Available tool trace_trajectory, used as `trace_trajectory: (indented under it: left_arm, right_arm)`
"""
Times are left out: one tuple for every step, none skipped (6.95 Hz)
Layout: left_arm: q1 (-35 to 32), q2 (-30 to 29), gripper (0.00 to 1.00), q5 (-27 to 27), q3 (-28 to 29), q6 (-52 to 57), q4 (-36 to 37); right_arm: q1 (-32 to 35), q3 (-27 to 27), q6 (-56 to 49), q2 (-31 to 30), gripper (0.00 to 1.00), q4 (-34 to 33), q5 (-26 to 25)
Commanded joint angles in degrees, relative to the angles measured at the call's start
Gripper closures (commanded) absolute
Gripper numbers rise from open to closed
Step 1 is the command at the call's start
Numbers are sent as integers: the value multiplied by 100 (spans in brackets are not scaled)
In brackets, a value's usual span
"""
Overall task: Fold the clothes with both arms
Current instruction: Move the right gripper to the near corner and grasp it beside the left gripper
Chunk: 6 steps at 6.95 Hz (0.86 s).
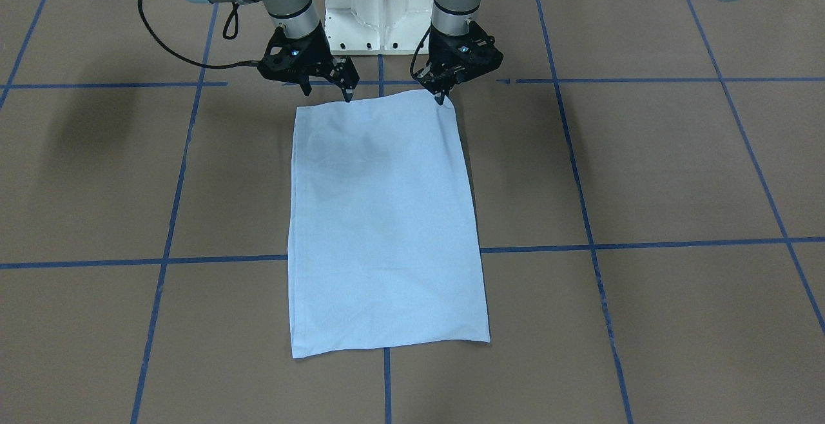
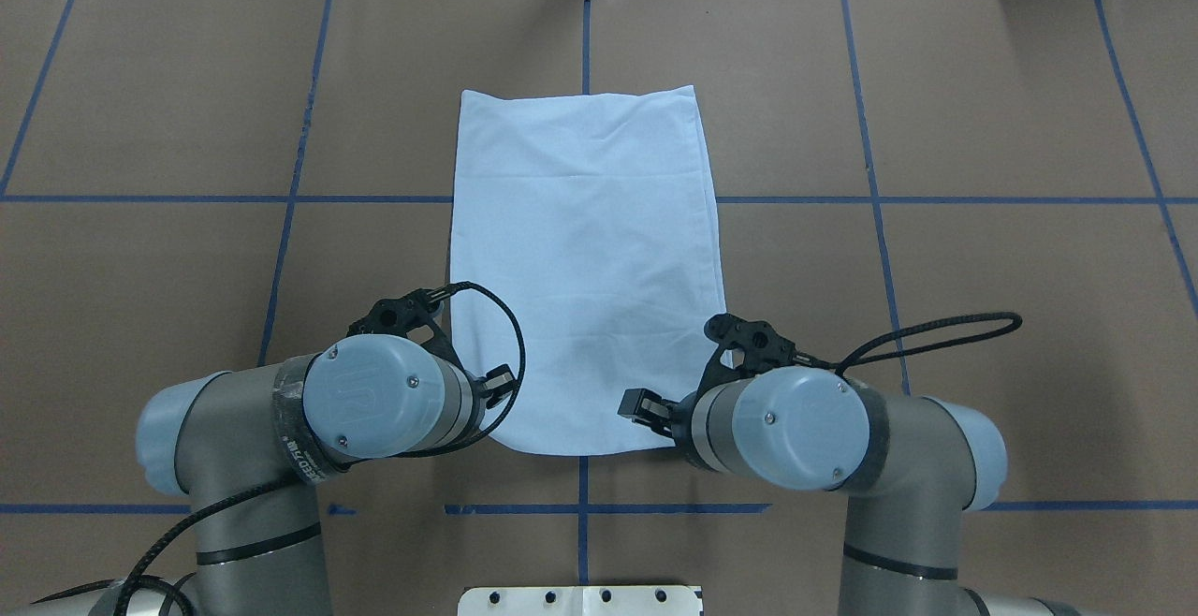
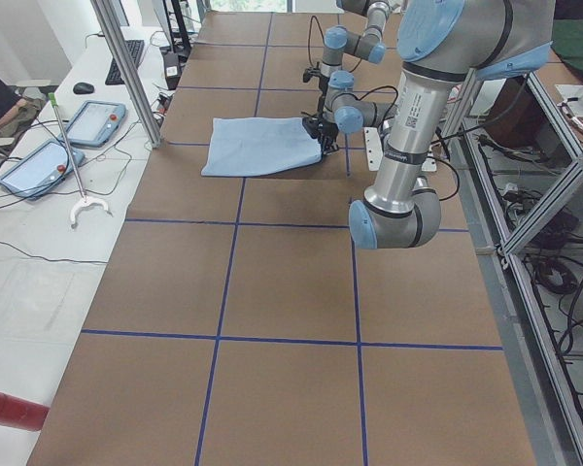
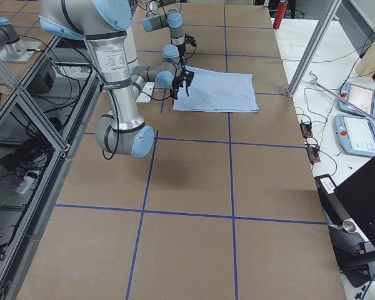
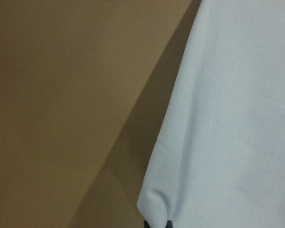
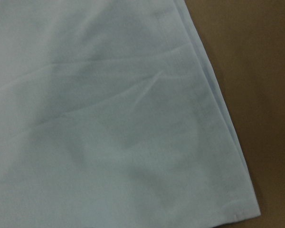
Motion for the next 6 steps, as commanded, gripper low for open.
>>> trace_trajectory:
  left_arm:
    - [150, -9, 100, 0, 20, 0, -9]
    - [160, -9, 100, -9, 11, 0, -9]
    - [160, -9, 100, -9, 2, 0, -9]
    - [160, -9, 100, -9, 2, 0, -18]
    - [169, -9, 100, -9, 2, 0, -18]
    - [221, 0, 100, 0, 37, 0, -27]
  right_arm:
    - [-199, -94, 774, -6, 0, -59, -328]
    - [-182, -252, 784, -24, 0, -60, -328]
    - [-182, -349, 784, -41, 0, -60, -337]
    - [-156, -359, 775, -50, 0, -60, -337]
    - [-94, -359, 775, -33, 0, -60, -328]
    - [-59, -385, 775, -33, 0, -60, -328]
